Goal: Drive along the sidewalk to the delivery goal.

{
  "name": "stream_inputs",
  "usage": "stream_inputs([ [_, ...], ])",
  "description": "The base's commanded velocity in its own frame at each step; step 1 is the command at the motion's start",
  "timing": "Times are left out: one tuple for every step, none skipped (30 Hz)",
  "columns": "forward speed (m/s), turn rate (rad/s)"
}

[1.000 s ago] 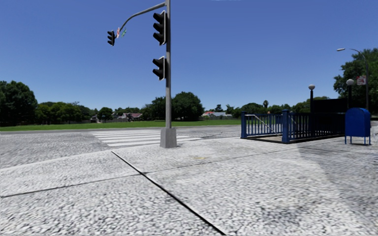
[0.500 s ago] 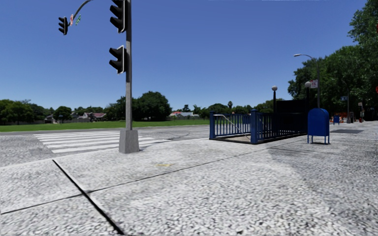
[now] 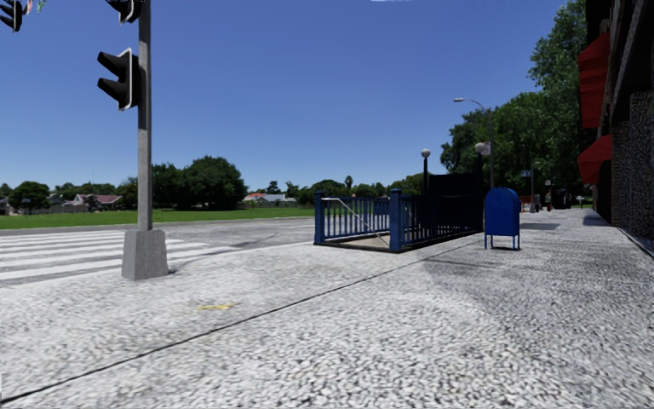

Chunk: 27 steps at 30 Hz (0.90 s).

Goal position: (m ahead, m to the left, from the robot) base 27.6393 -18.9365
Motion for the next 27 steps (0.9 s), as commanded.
stream_inputs([
  [1.1, -0.59],
  [1.1, -0.59],
  [1.1, -0.59],
  [1.1, -0.59],
  [1.1, -0.59],
  [1.1, -0.59],
  [1.1, -0.59],
  [1.1, -0.59],
  [1.1, -0.59],
  [1.1, -0.59],
  [1.1, -0.59],
  [1.11, -0.59],
  [1.11, -0.59],
  [1.12, -0.59],
  [1.13, -0.59],
  [1.14, -0.59],
  [1.14, -0.59],
  [1.15, -0.59],
  [1.16, -0.59],
  [1.16, -0.59],
  [1.2, -0.59],
  [1.24, -0.59],
  [1.24, -0.59],
  [1.27, -0.59],
  [1.28, -0.59],
  [1.31, -0.59],
  [1.31, -0.59],
])
